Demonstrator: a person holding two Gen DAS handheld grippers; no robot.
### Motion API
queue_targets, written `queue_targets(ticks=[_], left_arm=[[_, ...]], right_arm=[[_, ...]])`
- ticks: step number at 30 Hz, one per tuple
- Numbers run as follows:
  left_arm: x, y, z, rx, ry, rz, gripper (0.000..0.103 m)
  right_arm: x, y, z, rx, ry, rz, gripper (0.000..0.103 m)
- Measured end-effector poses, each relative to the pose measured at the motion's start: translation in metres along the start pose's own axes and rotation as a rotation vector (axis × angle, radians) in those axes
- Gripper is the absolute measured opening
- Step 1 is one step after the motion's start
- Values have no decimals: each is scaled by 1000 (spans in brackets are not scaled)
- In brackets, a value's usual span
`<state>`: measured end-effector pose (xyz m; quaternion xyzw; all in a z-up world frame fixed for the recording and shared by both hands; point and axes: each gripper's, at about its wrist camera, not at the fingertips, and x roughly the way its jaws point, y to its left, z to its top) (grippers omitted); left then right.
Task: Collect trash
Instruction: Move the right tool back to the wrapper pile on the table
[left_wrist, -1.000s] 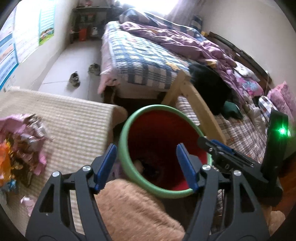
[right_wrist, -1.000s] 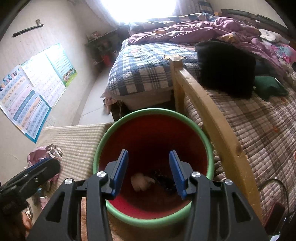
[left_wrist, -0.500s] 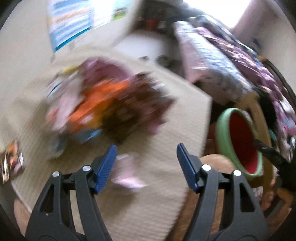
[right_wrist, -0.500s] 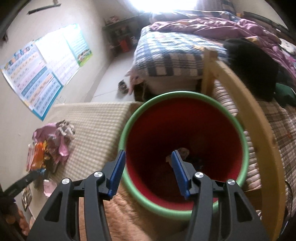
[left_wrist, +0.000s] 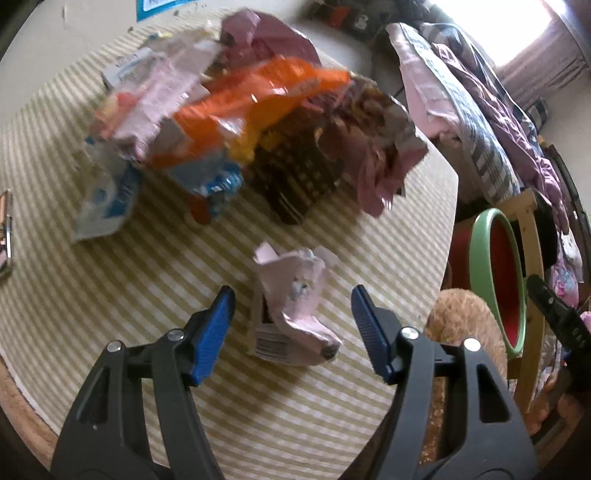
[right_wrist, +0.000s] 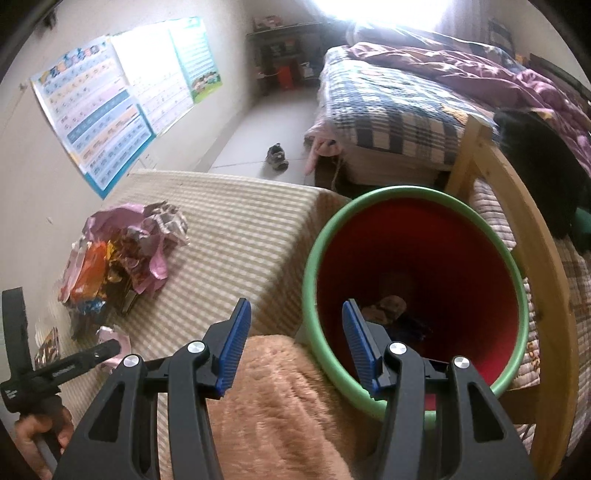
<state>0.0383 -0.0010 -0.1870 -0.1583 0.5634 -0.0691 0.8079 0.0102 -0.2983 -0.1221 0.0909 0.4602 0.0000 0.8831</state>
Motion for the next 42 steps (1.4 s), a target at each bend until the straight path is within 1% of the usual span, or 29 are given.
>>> queue_targets(ticks=[1,2,4,9,13,15,17,20,23,26,29,30,32,35,38,39,42], left_arm=[[2,1,0,5,7,-3,53],[4,0,0,7,16,-7,46],[6,0,-2,6,21,-15,37],[1,6,-5,13,13,-32,31],[-14,14,-7,31,-7,-17,31],[-20,18,-9,44,-15,4,31],[-20,23,-13,44,-6,27,31],[-16,31,-20,26,19,40,31],[-16,31,-21,31,21,42,31],[-15,30,-21,37,24,44,32],[-13,27,-18,38,25,40,32],[-11,25,-18,37,26,38,33],[-10,24,-20,34,27,37,34],[-6,24,-21,27,35,35,37],[-6,22,-21,32,35,37,40],[-5,22,-20,31,35,32,42],[-4,18,-20,36,35,35,44]], right_arm=[[1,3,-1,-6,3,2,50],[2,6,-1,-14,7,6,50],[5,12,-1,-30,9,14,50],[13,34,4,-78,20,56,50],[23,65,23,-146,15,146,51],[30,80,35,-178,16,205,56],[42,100,49,-230,14,242,58],[60,123,61,-294,21,256,58],[82,144,71,-351,56,262,58],[99,158,71,-403,92,250,58],[112,164,66,-423,136,249,58],[114,165,65,-419,148,253,56],[116,164,63,-406,166,265,35],[114,157,62,-386,184,299,34],[108,151,58,-370,183,314,32],[106,149,57,-358,183,321,32],[98,143,56,-309,184,352,32]])
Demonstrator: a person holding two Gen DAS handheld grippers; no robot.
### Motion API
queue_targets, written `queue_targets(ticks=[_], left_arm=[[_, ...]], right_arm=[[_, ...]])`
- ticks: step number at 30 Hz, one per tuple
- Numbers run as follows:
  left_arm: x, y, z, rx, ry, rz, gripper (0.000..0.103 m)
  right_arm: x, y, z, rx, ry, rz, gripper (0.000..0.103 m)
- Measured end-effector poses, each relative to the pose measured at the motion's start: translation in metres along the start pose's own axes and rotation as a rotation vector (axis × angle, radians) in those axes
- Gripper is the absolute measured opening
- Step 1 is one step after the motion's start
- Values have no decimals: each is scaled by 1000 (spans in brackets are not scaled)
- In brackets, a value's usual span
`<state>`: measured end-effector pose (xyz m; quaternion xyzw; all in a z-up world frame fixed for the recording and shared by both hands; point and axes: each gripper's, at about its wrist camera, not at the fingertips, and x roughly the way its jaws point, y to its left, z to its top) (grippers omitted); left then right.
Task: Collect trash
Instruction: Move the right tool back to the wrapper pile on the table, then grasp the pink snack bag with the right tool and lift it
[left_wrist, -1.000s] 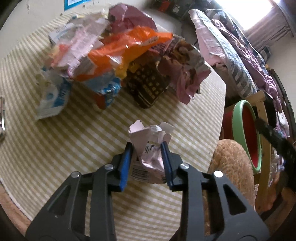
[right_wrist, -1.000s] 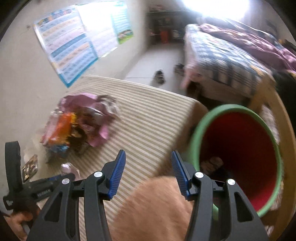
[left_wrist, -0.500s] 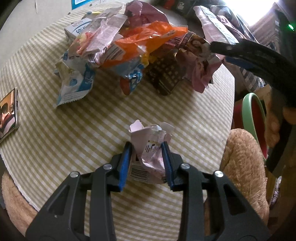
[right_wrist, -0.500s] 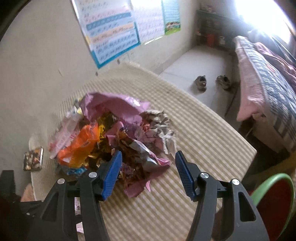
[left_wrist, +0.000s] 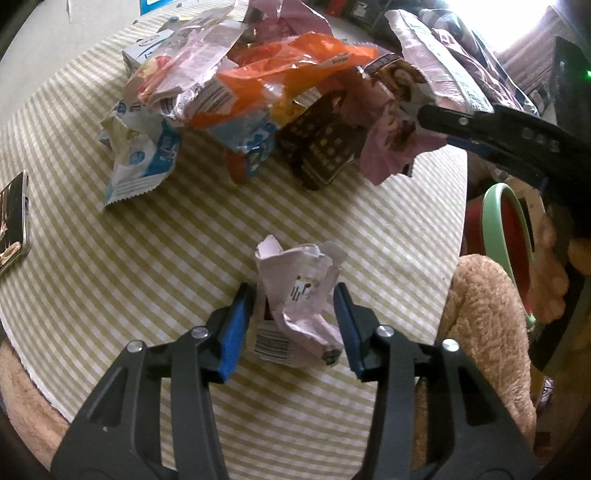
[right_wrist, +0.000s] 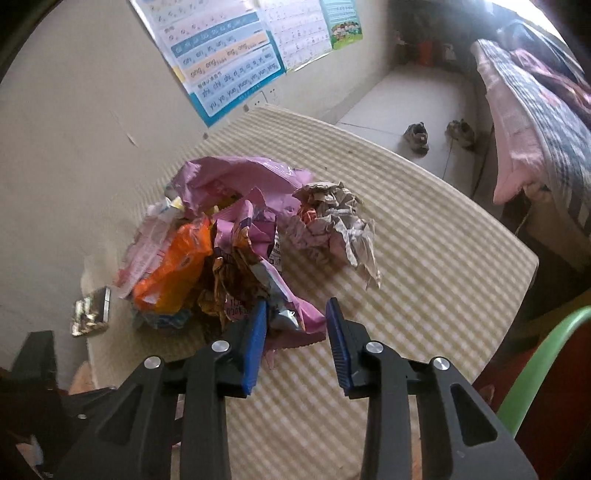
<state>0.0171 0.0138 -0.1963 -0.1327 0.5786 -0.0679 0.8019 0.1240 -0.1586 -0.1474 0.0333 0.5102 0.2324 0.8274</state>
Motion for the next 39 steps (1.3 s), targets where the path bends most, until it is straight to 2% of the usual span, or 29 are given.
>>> queue_targets(ticks=[5,7,11,12,13,17,27,31,34,36,37,38,39], left_arm=[[2,-2,0,1,-2,3,43],[2,-2,0,-3,-4,9,37],[0,3,1,-25,-16,4,36],[-1,4,1,-25,-20,7,35],[-2,5,0,-26,-22,9,35],[-6,5,-1,-18,-35,12,35],[-22,-16,4,30,-91,19,35],[-24,-21,6,47,-96,13,35],[-20,-24,8,48,-89,15,35],[-19,-22,6,42,-85,18,35],[-20,-22,6,40,-85,19,35],[-19,-22,6,38,-84,20,35],[-18,-22,5,37,-82,21,35]], right_arm=[[-23,6,-8,4,-37,15,32],[-33,7,-13,-5,-43,8,31],[-53,7,-26,6,-67,3,31],[-57,6,-29,11,-73,1,29],[-61,3,-32,21,-76,-2,16],[-73,-10,-41,79,-88,-7,16],[-85,-14,-58,82,-111,-34,13],[-80,-15,-64,82,-79,-28,14],[-69,-19,-69,104,-21,-7,18],[-64,-22,-70,131,-11,-1,35],[-63,-22,-71,138,-18,-4,48],[-62,-22,-71,143,-26,-8,56],[-61,-21,-70,143,-27,-9,57]])
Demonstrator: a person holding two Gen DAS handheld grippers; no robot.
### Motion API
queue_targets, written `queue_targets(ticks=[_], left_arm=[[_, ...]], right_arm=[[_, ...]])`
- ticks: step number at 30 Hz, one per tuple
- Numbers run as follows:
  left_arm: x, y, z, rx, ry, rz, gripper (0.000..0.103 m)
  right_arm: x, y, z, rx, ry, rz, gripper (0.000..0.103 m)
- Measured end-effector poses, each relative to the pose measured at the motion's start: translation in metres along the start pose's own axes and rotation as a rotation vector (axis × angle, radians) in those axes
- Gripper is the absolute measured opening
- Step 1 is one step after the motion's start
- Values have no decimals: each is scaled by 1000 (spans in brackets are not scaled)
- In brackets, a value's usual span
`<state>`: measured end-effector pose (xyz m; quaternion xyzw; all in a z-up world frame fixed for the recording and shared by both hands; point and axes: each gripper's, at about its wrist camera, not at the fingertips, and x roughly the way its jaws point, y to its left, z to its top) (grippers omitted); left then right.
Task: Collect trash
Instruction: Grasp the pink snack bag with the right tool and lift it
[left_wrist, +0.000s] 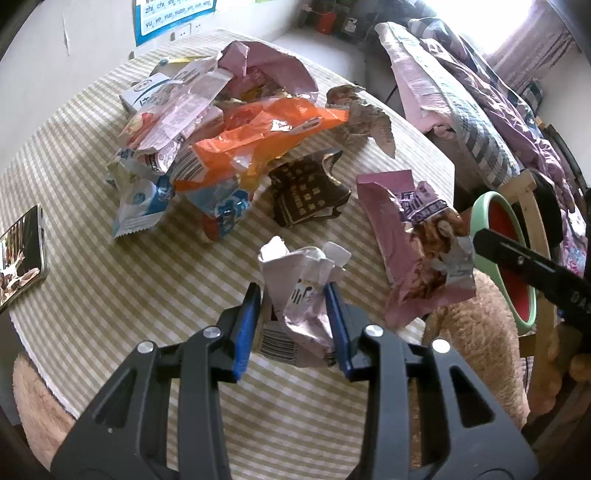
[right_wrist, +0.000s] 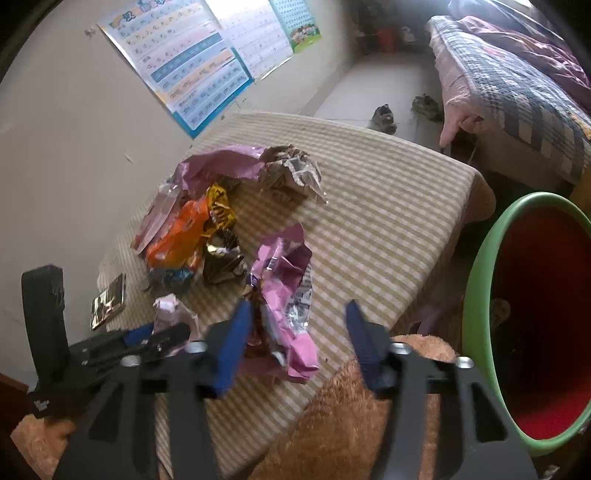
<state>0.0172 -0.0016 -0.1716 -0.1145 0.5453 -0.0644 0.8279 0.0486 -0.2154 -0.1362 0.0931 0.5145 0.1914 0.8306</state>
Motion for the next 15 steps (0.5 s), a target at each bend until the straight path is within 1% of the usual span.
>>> queue_targets(ticks=[1,3,6,10,13,14,15], left_arm=[[0,0,0,0,2,1,35],[2,-1,-1,3,6,1,35],[3,-1,-2,4,12,2,35],[5,1,-2,-1,18,5,35],[7,1,-3,-4,25,5,35],[8,1,-4,-4,27,4,35],[8,1,-4,-3,28,3,35]], right_arm=[[3,2,1,-5,7,-2,57],[10,6,3,-19,25,-1,62],[23,13,2,-43,55,-15,63],[42,18,-4,-43,111,-20,63],[49,22,-9,-65,140,-32,52],[47,23,-9,-68,130,-27,42],[45,23,-8,-68,123,-22,42]])
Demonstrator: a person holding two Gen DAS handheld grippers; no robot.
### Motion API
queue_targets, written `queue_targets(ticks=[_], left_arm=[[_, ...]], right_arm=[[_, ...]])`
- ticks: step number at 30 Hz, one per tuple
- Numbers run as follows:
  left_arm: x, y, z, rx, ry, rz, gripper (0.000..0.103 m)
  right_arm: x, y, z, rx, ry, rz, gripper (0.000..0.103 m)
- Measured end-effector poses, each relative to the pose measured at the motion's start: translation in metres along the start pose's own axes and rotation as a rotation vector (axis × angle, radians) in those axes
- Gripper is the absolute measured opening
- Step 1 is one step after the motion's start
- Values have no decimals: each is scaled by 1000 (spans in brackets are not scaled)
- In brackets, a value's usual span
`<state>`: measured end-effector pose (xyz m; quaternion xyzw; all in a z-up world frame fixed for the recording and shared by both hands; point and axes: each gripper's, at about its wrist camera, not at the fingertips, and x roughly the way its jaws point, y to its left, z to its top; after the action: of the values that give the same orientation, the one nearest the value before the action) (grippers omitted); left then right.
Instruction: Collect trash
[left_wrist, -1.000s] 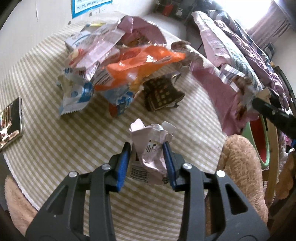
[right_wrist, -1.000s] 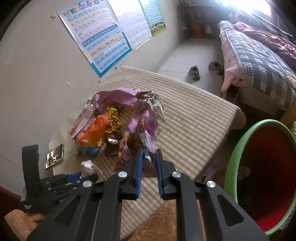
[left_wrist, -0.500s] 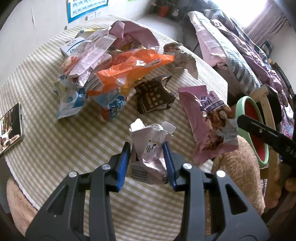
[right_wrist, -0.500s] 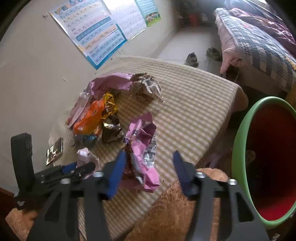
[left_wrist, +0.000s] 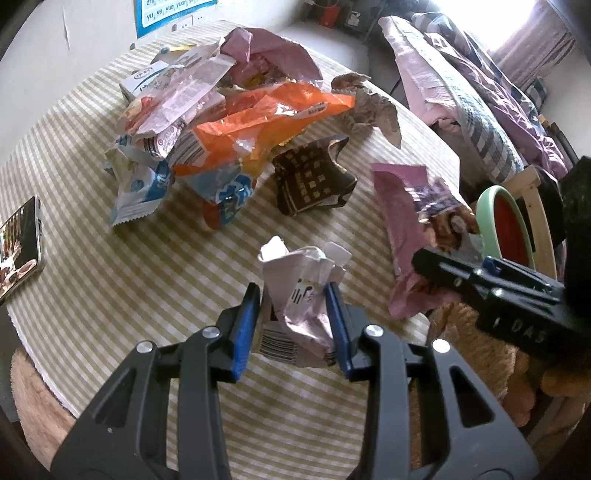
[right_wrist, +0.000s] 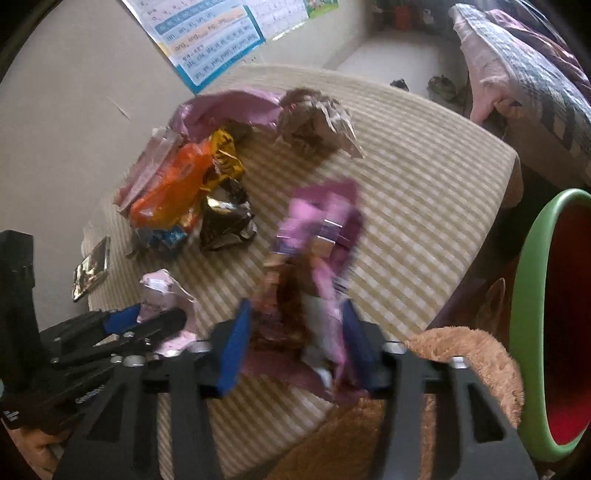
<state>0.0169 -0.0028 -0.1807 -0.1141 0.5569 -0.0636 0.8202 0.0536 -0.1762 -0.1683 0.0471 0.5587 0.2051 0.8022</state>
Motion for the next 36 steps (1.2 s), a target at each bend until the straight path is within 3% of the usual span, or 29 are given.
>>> queue_targets(ticks=[17,36], left_arm=[[-27,-16,8,30,-72,-23,35],[-21,-49,8,98,-36,-24,36]], right_arm=[[-53,-17,-8,86,-160,-16,38],[-77,-52,-22,191,-227,-17,38]])
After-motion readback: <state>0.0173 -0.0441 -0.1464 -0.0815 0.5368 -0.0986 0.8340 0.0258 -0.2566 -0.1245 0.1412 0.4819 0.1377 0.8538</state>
